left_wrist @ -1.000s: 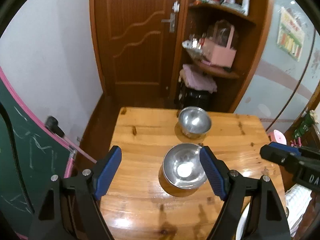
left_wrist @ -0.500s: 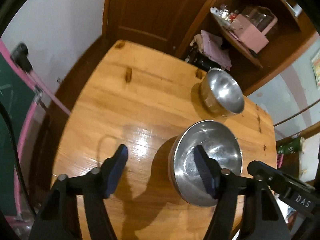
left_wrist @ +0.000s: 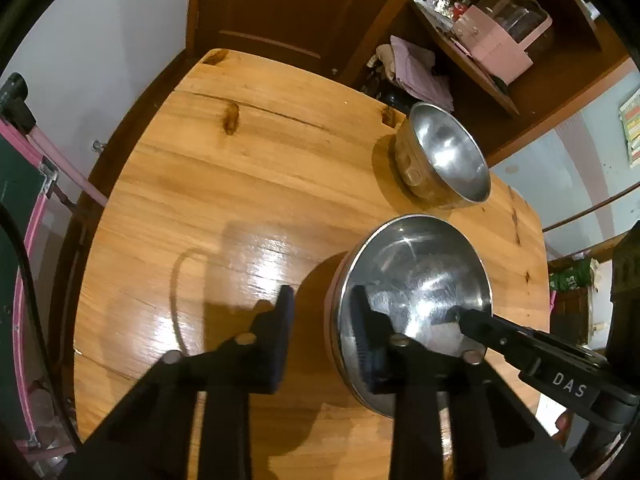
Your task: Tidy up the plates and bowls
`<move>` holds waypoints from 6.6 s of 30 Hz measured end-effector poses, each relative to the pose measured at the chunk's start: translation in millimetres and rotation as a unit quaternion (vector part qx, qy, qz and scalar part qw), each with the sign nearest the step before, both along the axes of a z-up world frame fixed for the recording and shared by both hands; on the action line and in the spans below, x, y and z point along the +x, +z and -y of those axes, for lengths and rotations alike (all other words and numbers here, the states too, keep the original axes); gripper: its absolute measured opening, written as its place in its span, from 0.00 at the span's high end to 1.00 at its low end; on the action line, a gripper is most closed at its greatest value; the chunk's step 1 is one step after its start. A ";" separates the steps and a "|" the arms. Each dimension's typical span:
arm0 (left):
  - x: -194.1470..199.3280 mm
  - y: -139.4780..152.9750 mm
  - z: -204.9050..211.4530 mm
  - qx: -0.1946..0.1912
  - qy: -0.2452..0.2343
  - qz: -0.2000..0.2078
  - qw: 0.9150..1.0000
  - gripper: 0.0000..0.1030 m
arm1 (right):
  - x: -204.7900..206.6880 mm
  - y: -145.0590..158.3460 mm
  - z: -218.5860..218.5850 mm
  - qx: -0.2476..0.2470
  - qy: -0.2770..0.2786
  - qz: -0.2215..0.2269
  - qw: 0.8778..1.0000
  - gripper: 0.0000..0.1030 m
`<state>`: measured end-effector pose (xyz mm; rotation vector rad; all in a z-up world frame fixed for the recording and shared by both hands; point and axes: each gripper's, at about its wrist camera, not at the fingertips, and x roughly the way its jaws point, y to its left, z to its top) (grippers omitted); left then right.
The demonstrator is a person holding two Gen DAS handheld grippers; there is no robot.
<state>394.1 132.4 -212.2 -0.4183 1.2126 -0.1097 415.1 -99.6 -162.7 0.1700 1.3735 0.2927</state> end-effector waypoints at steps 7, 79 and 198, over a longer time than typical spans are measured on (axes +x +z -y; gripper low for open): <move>-6.1 0.0 5.4 -0.001 -0.007 -0.006 1.000 0.93 | -4.5 1.4 3.1 0.001 -0.003 0.000 1.000 0.90; -280.3 21.9 -2.9 0.038 -0.042 -0.004 0.998 0.93 | -278.3 5.7 -16.3 -0.009 0.071 0.031 0.997 0.90; 131.5 -11.6 63.5 -0.087 0.054 0.033 0.994 0.67 | 121.5 -0.1 21.5 0.027 -0.056 0.029 0.998 0.88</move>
